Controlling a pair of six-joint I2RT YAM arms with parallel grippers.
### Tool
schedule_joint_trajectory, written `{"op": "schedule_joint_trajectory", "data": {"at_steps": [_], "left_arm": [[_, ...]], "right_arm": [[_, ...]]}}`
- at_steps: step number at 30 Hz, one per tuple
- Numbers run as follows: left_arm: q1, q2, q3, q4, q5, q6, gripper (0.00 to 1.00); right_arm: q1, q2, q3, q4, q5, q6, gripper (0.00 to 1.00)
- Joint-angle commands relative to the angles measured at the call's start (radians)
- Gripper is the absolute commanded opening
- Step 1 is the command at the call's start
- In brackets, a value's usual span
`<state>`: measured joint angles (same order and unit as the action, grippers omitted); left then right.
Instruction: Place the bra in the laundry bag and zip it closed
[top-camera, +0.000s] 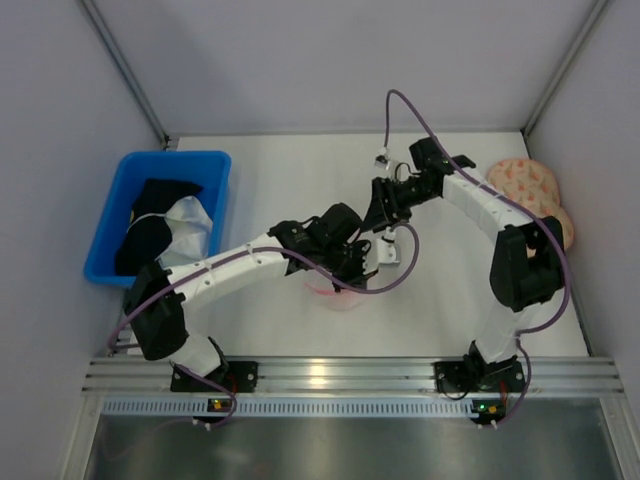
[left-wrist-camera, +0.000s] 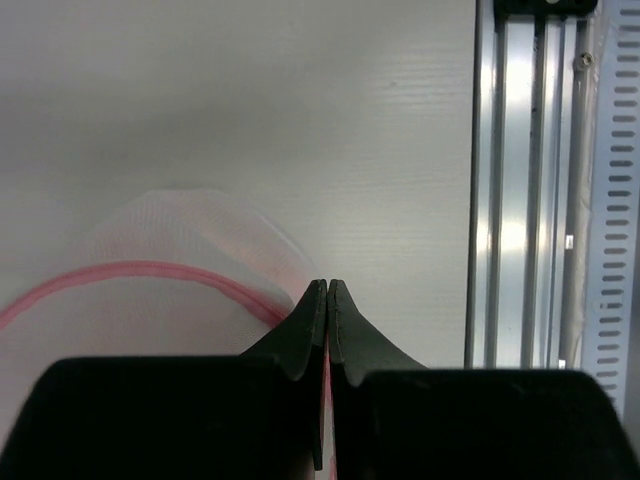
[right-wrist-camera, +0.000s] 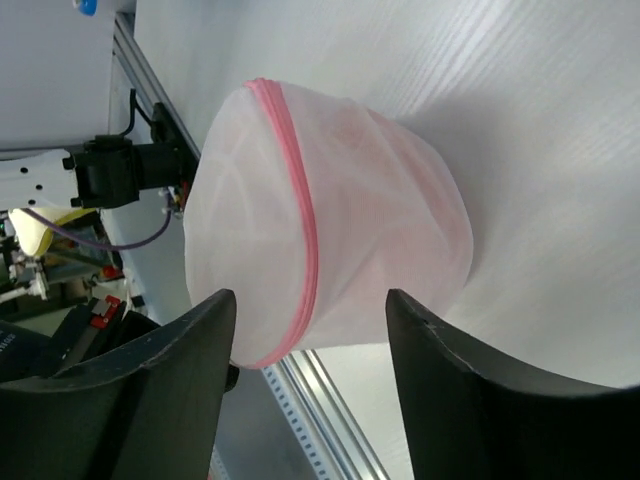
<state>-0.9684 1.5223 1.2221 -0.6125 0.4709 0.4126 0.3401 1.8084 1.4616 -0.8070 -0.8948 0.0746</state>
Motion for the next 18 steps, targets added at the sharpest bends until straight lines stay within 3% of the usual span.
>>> {"op": "schedule_joint_trajectory", "data": {"at_steps": [1, 10, 16, 18], "left_arm": [[0.016, 0.038, 0.094, 0.071, -0.023, -0.021, 0.0], [0.02, 0.124, 0.183, 0.105, -0.037, 0.005, 0.0], [0.02, 0.131, 0.195, 0.105, -0.029, 0.018, 0.0], [0.02, 0.122, 0.179, 0.106, -0.015, 0.014, 0.0]], "right_arm": [[-0.045, -0.147, -0.001, -0.064, 0.031, -0.039, 0.64], [-0.035, -0.17, -0.217, 0.075, -0.111, 0.086, 0.69], [0.034, -0.153, -0.277, 0.144, -0.148, 0.119, 0.59], [0.051, -0.149, -0.271, 0.147, -0.147, 0.117, 0.45]]}}
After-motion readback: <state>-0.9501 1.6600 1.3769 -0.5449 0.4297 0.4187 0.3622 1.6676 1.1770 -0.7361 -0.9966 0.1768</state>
